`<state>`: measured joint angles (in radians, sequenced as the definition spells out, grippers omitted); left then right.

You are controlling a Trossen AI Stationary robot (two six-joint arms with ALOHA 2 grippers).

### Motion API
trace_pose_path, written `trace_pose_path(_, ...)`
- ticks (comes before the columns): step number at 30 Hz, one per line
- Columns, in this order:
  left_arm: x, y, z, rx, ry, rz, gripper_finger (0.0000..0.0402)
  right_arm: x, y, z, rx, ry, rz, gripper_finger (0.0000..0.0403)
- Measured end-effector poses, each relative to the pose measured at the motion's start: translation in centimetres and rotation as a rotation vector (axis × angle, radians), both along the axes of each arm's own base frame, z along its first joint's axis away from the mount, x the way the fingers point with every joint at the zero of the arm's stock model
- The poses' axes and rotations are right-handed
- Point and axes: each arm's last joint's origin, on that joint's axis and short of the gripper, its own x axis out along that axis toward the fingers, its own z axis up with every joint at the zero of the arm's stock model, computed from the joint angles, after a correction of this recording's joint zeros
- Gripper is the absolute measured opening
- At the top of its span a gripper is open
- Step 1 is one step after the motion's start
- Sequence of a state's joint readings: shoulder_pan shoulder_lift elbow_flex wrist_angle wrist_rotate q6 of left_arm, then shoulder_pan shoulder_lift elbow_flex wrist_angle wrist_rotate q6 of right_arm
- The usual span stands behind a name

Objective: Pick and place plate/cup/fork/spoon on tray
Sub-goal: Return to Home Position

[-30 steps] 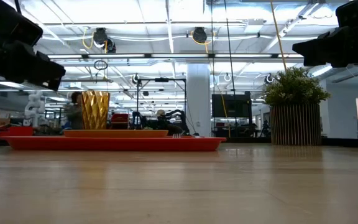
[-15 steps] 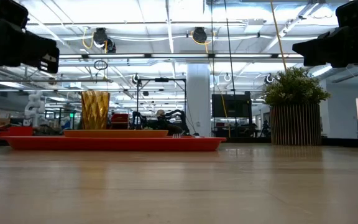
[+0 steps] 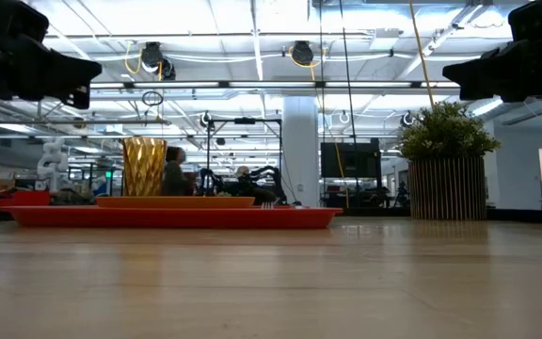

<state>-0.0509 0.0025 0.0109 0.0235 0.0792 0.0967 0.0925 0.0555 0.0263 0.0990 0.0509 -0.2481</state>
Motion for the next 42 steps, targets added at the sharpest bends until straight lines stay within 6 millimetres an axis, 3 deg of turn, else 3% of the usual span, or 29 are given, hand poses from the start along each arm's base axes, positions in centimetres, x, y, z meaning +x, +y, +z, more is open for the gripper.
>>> trace_pose_path(14,0.06,0.38,-0.06,0.086,-0.002,0.042,0.0004,0.00,0.00,-0.02,0.000,0.002,0.000,0.0000)
trace_pose_path(42,0.06,0.38,-0.02,0.055,-0.003,0.041,0.0006,0.00,0.00,-0.01,0.000,0.002,0.000,0.0000)
